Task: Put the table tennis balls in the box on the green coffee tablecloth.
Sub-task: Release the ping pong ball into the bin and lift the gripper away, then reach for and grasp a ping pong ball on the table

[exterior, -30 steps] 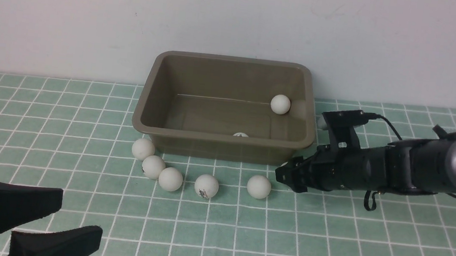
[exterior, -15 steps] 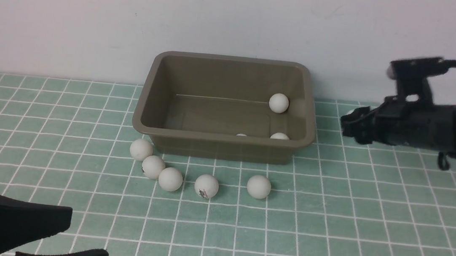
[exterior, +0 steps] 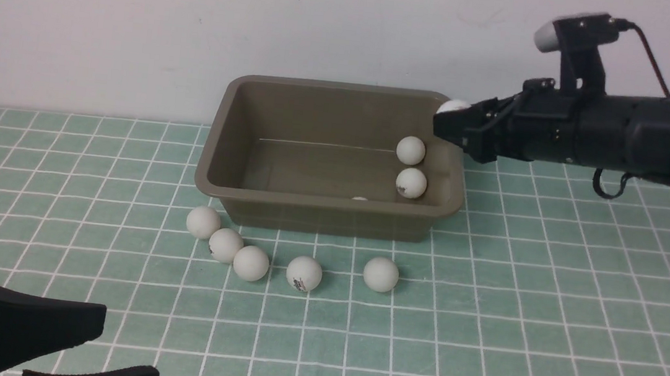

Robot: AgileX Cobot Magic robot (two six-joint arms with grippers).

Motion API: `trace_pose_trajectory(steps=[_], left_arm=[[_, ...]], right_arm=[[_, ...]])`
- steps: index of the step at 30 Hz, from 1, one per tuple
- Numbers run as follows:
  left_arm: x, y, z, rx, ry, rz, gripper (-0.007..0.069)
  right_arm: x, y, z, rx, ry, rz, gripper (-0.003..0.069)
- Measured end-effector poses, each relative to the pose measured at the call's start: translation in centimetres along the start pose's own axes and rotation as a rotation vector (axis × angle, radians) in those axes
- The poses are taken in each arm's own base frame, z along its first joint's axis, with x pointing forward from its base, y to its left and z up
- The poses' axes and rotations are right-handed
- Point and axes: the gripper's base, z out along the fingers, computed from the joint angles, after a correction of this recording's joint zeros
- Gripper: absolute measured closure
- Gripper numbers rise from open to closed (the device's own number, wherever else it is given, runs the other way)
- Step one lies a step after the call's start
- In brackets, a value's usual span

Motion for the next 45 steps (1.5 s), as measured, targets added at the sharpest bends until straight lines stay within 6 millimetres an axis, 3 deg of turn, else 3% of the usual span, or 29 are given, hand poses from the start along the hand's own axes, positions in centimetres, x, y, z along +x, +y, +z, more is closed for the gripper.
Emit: trace_pose_trajectory(steps=[10, 14, 18, 22, 25, 29, 32, 37, 41, 43, 45], left_arm=[[-0.1, 0.1, 0.0, -0.012, -0.006, 0.005, 0.0093], [0.0, 0.1, 0.0, -0.012, -0.005, 0.006, 0.0093], [0.0, 0.1, 0.0, -0.012, -0.005, 0.006, 0.0093], [-0.1, 0.1, 0.0, -0.013, -0.006, 0.007, 0.0093], [-0.1, 0.1, 0.0, -0.015, -0.007, 0.011, 0.0093], [-0.2, 0.3, 0.0, -0.036, -0.021, 0.012, 0.0093], [-0.4, 0.6, 0.0, -0.061, -0.039, 0.013, 0.0093], [-0.5, 0.8, -0.1, -0.092, -0.059, 0.021, 0.0093], [-0.6, 0.9, -0.1, -0.104, -0.067, 0.023, 0.0093], [-0.6, 0.9, -0.1, -0.105, -0.068, 0.025, 0.0093], [-0.6, 1.0, -0.1, -0.107, -0.069, 0.025, 0.0093]], right_arm=[[2.8, -1.9, 5.0, -0.003, 0.083, -0.001, 0.0298], [3.2, -2.5, 5.8, 0.011, 0.086, 0.005, 0.0214], [2.4, -2.7, 5.3, 0.042, 0.068, -0.054, 0.0132], [-0.5, -2.9, 2.3, 0.114, 0.015, -0.166, 0.0126], [-4.1, -2.7, -2.2, 0.205, -0.055, -0.272, 0.0135], [-7.3, -0.2, -7.3, 0.215, -0.101, -0.348, 0.0143], [-7.9, 2.4, -10.5, 0.141, -0.031, -0.324, 0.0143], [-6.1, 4.0, -10.9, 0.091, 0.141, -0.235, 0.0143], [-1.8, 6.1, -8.4, 0.043, 0.249, -0.187, 0.0143], [1.6, 7.8, -6.5, 0.039, 0.277, -0.162, 0.0143], [3.7, 8.6, -5.3, 0.065, 0.272, -0.126, 0.0143]])
